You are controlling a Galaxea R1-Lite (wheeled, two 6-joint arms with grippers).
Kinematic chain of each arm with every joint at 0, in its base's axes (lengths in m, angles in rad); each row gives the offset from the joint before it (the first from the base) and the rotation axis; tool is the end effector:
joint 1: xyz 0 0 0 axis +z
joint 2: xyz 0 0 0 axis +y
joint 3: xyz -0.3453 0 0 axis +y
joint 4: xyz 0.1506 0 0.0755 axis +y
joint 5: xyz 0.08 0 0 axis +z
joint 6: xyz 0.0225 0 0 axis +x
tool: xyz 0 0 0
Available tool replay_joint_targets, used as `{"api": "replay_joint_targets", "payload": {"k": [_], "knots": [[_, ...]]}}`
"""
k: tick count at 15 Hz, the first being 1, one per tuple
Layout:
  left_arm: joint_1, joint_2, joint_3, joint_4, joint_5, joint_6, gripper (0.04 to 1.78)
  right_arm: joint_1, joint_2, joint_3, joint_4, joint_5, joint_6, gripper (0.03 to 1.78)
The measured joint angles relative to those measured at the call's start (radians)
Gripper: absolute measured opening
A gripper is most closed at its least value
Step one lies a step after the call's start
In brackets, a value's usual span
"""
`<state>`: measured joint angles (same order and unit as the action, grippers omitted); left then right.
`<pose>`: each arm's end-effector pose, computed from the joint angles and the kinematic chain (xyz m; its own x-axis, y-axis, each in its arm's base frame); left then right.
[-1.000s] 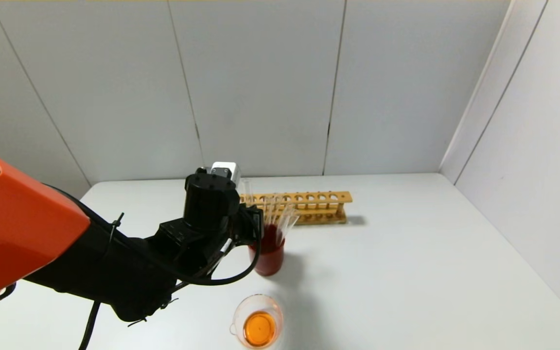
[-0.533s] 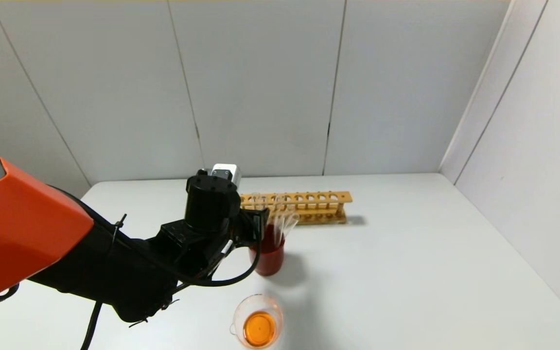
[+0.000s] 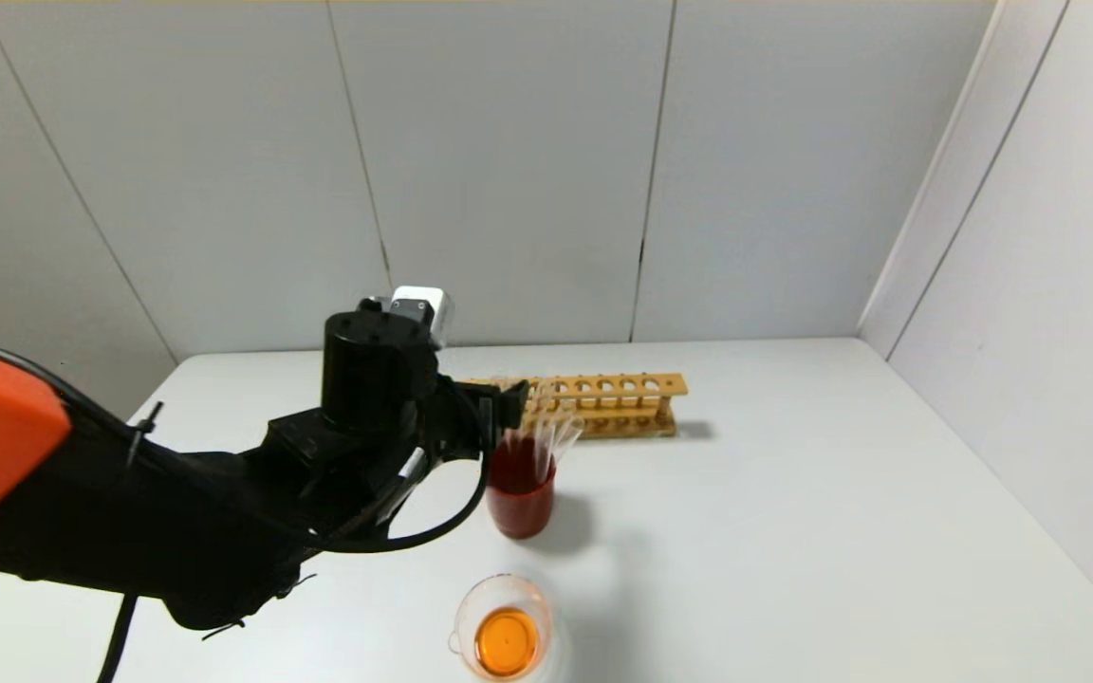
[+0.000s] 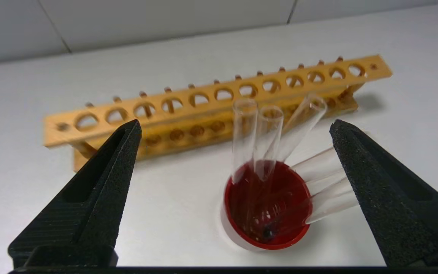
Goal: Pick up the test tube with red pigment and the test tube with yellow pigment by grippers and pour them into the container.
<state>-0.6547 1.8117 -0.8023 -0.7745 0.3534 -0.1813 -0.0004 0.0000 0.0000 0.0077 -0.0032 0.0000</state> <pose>0.2624 -0.1916 0.2245 0.9345 -0.2811 -0.2184 0.2660 0.9592 -0.0961 -0.0922 0.0000 0.0747 1.0000 -0.0036 -0.0077 0.0036 1.0000 0.0000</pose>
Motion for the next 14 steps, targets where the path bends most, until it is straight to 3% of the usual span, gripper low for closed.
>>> {"api": "replay_joint_targets", "payload": {"k": [5, 14], "knots": [[0.099, -0.272, -0.007, 0.228, 0.021, 0.107, 1.75, 0.0, 0.0, 0.0, 0.0, 0.0, 0.0, 1.7], [0.235, -0.867, -0.048, 0.82, 0.027, 0.266, 1.75, 0.0, 0.0, 0.0, 0.0, 0.0, 0.0, 1.7]]}}
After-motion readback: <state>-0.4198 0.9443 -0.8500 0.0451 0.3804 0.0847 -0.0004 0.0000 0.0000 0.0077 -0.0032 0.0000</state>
